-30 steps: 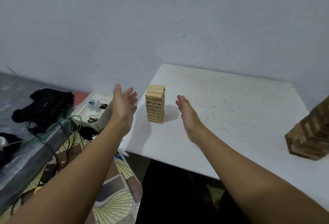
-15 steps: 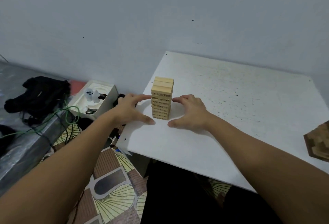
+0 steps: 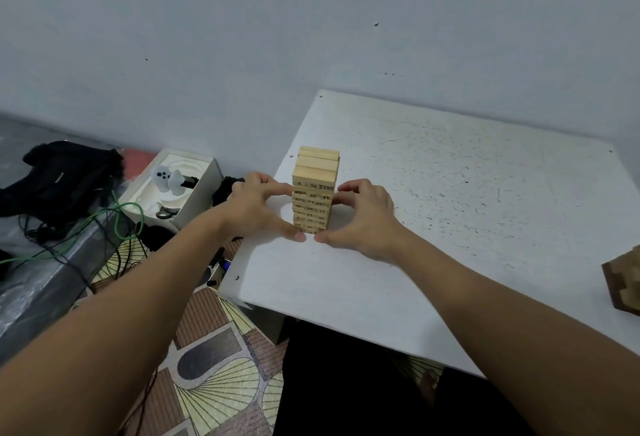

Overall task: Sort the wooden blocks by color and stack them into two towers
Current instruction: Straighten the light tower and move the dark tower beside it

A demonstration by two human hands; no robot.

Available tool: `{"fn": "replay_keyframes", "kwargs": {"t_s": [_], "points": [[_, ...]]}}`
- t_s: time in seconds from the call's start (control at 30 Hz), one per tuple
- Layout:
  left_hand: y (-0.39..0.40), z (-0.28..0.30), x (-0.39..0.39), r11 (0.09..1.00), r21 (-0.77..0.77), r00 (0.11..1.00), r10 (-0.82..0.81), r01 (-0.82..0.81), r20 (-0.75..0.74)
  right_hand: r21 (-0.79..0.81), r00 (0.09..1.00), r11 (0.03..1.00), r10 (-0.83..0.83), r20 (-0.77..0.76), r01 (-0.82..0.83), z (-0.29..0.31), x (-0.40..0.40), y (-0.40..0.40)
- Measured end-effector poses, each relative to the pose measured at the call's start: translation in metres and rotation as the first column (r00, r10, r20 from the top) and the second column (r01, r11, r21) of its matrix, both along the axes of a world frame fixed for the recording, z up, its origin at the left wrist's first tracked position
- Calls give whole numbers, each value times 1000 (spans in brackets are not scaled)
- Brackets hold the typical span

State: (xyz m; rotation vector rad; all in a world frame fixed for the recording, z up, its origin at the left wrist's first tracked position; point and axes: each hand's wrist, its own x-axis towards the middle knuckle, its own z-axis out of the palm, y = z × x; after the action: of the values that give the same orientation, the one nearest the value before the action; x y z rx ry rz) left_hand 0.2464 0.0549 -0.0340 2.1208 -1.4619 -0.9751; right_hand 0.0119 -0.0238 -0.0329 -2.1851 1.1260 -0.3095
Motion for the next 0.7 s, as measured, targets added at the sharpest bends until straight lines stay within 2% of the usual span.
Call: {"fn": "replay_keyframes", "kwargs": {"t_s": [0.3,0.7], "points": [[1,-9,-2,1000,-28,999,10,-11,-34,-81,1000,996,-27,3,28,-8,4,1],[6,-7,-10,997,-74,1000,17,-16,22,-40,998,999,-32,57,35,0,2,8]]}}
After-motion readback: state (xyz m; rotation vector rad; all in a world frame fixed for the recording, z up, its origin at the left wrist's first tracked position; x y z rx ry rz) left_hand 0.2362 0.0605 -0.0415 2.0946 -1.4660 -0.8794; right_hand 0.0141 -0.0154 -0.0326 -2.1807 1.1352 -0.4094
